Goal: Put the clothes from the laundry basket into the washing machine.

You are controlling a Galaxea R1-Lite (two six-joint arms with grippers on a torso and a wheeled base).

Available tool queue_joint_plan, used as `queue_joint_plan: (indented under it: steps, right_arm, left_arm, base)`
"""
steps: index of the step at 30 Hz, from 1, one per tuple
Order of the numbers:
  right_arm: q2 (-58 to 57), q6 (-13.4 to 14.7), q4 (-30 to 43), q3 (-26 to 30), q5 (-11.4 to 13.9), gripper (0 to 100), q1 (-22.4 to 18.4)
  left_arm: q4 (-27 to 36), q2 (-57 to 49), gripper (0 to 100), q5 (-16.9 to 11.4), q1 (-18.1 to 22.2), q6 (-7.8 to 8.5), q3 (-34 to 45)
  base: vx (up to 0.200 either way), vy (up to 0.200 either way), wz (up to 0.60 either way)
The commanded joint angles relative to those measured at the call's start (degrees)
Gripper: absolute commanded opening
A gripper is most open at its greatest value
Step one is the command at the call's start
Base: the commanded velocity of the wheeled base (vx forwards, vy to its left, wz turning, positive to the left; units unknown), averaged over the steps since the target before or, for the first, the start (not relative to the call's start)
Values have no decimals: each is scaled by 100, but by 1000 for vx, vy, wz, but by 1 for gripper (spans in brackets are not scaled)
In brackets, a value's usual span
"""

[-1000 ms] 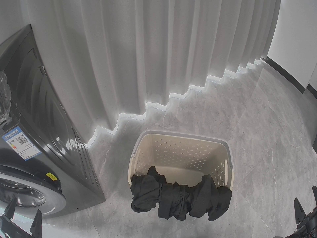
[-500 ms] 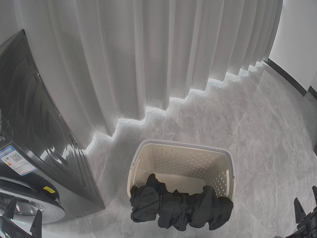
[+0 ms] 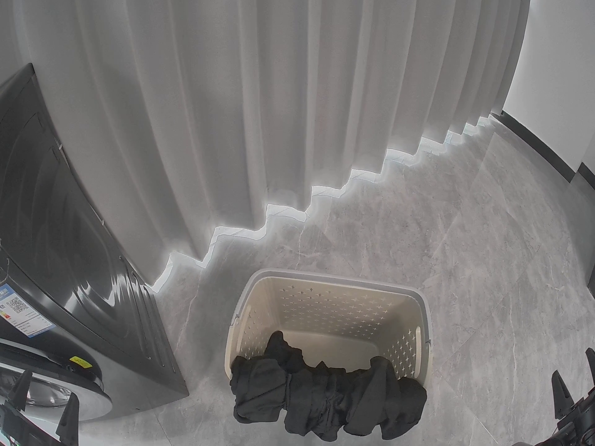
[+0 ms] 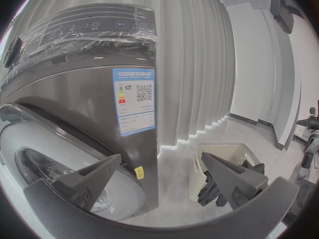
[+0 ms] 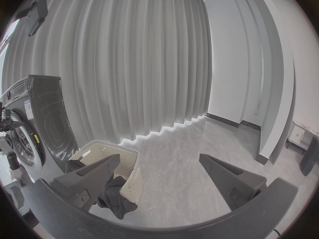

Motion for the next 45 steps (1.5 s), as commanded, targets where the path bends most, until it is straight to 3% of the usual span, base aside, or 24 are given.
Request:
queue_joint_plan:
  steps: [1,13,45]
  right_arm:
    - [-6,-2,-2,101,4,100,2]
    - [-6,-2,-2,101,4,100,2]
    - [-6,-2,-2,101,-4,100,2]
  left_arm:
    - [-1,-101,100,1,2,-2,92]
    - [-1,-101,100,1,2,-2,92]
    - [-1,-101,100,-25,-7,-37,92]
  base:
    - [0,0,0]
    - [50,0,0]
    - [-13,0,0]
